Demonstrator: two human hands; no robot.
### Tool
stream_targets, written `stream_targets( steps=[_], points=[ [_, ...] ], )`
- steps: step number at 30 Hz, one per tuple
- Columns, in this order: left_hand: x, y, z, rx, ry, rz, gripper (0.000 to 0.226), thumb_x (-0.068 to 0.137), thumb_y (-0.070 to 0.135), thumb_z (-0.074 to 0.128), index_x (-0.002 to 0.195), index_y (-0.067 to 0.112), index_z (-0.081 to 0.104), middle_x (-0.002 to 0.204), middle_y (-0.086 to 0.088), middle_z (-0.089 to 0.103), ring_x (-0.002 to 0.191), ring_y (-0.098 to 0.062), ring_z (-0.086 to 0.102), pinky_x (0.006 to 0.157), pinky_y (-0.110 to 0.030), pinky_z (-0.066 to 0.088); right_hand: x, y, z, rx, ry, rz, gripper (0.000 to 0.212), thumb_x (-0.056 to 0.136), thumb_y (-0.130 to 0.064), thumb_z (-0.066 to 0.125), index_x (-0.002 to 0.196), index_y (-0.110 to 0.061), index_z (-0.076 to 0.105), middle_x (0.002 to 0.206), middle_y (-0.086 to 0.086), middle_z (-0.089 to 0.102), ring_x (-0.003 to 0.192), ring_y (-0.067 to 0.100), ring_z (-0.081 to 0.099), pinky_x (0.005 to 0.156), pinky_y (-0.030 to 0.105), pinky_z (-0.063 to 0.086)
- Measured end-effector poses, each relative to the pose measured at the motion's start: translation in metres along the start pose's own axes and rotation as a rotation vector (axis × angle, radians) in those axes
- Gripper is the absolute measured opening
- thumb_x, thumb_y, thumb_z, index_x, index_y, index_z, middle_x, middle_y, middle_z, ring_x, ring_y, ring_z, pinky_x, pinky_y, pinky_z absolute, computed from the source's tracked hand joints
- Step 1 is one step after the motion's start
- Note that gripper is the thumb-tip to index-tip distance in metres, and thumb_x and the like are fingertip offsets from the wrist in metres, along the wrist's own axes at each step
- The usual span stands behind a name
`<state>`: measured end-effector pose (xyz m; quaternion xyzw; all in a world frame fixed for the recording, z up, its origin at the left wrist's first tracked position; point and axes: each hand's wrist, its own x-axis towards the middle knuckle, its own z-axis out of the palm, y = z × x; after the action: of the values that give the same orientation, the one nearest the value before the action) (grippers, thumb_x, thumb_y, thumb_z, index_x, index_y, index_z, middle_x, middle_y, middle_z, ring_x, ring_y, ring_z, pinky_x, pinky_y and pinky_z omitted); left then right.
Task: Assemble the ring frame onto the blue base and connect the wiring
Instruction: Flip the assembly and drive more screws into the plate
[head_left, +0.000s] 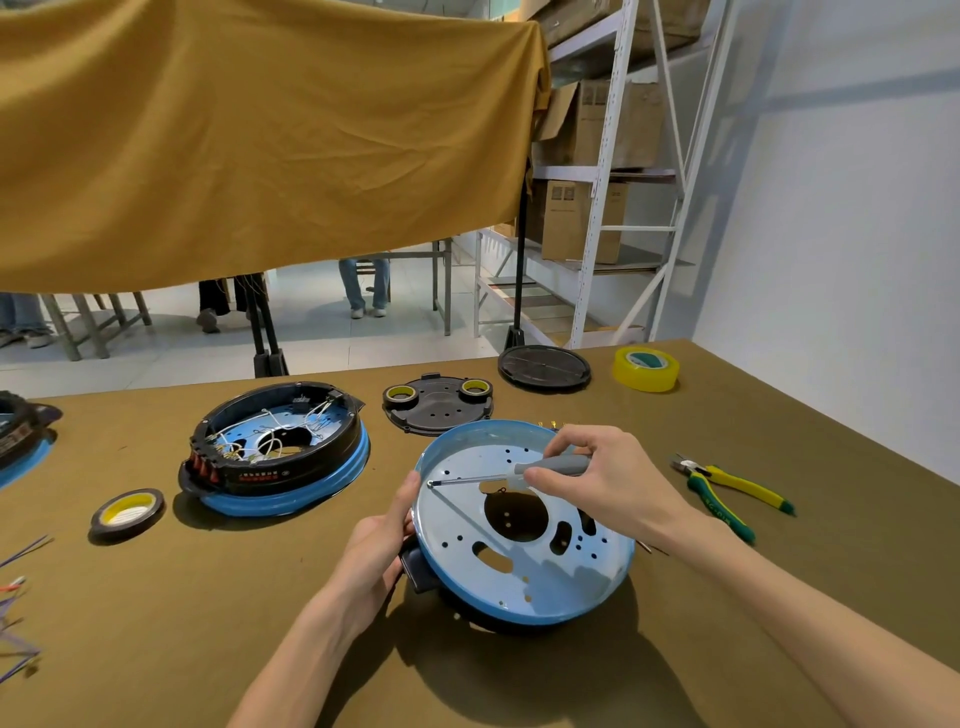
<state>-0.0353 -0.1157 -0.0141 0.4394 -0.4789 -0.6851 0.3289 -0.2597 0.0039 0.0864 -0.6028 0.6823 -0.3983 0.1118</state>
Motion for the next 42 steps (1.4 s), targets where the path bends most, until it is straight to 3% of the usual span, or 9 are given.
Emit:
stream_targets(
  steps=[6,14,19,22,28,31,35,39,42],
  points=[
    [0.0,0.001,0.0,-0.022,0.019,-0.009,0.094,0.058,0.083,0.068,0.112,0.006,0.074,0.109,-0.008,0.078,0.117,-0.026,0.065,0.115,-0.044,0.042,0.011,-0.008,-0.002,-0.053,-0.036,0.047,0.031,0.081,-0.053,0.08,0.072,-0.025,0.073,0.064,-0.007,0.06,0.053,0.0,0.052,0.045,0.014,0.037],
    [-0.002,0.003,-0.001,0.003,0.01,-0.02,0.091,0.065,0.081,0.066,0.114,0.005,0.073,0.113,-0.009,0.077,0.119,-0.026,0.064,0.114,-0.041,0.042,0.045,-0.041,-0.013,-0.227,-0.165,0.081,0.031,0.082,-0.05,0.079,0.074,-0.019,0.075,0.063,0.004,0.067,0.041,0.006,0.056,0.036,0.02,0.044],
    [-0.001,0.002,-0.001,0.014,0.022,-0.034,0.094,0.061,0.08,0.068,0.116,0.004,0.071,0.115,-0.011,0.076,0.12,-0.028,0.064,0.116,-0.047,0.041,0.063,-0.066,-0.015,-0.339,-0.224,0.031,0.027,0.077,-0.046,0.086,0.081,-0.021,0.076,0.075,-0.001,0.07,0.062,0.01,0.067,0.041,0.021,0.05],
    [0.001,0.001,-0.003,-0.011,0.007,-0.057,0.086,0.067,0.076,0.072,0.115,0.004,0.073,0.111,-0.01,0.078,0.117,-0.027,0.066,0.112,-0.044,0.046,0.075,-0.086,-0.016,-0.457,-0.278,-0.038,0.025,0.077,-0.036,0.088,0.088,-0.017,0.076,0.084,0.002,0.073,0.08,0.019,0.07,0.061,0.033,0.061],
    [0.0,0.001,-0.003,-0.081,-0.018,-0.106,0.081,0.063,0.066,0.082,0.116,0.006,0.071,0.106,-0.007,0.079,0.111,-0.024,0.068,0.088,-0.036,0.059,0.091,-0.117,-0.013,-0.489,-0.393,-0.121,0.028,0.089,-0.011,0.066,0.116,-0.02,0.062,0.09,-0.006,0.056,0.079,0.007,0.054,0.053,0.02,0.037],
    [-0.001,0.003,-0.005,-0.133,-0.03,-0.136,0.078,0.062,0.056,0.088,0.117,0.004,0.07,0.105,-0.014,0.079,0.108,-0.029,0.07,0.094,-0.044,0.06,0.093,-0.124,-0.012,-0.524,-0.364,-0.162,0.029,0.094,-0.021,0.066,0.122,-0.018,0.06,0.101,-0.001,0.062,0.086,0.013,0.059,0.062,0.029,0.048],
    [-0.008,0.006,-0.003,-0.144,-0.074,-0.169,0.075,0.064,0.048,0.09,0.115,-0.002,0.068,0.094,-0.016,0.079,0.103,-0.033,0.073,0.083,-0.042,0.064,0.098,-0.132,-0.001,-0.722,-0.304,-0.196,0.046,0.099,-0.054,0.057,0.119,-0.013,0.062,0.105,0.008,0.069,0.092,0.025,0.065,0.073,0.038,0.057],
    [-0.012,0.009,-0.001,-0.16,-0.058,-0.198,0.07,0.071,0.048,0.086,0.114,-0.004,0.069,0.094,-0.017,0.079,0.104,-0.033,0.073,0.084,-0.042,0.064,0.107,-0.138,-0.001,-0.557,-0.487,-0.106,0.042,0.094,-0.028,0.065,0.131,-0.018,0.048,0.103,0.007,0.069,0.079,0.021,0.068,0.051,0.027,0.054],
    [-0.014,0.012,-0.003,-0.183,-0.061,-0.249,0.076,0.07,0.056,0.083,0.11,-0.008,0.072,0.107,-0.024,0.075,0.109,-0.035,0.07,0.085,-0.044,0.062,0.108,-0.138,0.003,-0.627,-0.379,-0.176,0.031,0.094,-0.029,0.066,0.12,-0.014,0.057,0.1,0.01,0.07,0.084,0.026,0.071,0.062,0.035,0.059]
  ],
)
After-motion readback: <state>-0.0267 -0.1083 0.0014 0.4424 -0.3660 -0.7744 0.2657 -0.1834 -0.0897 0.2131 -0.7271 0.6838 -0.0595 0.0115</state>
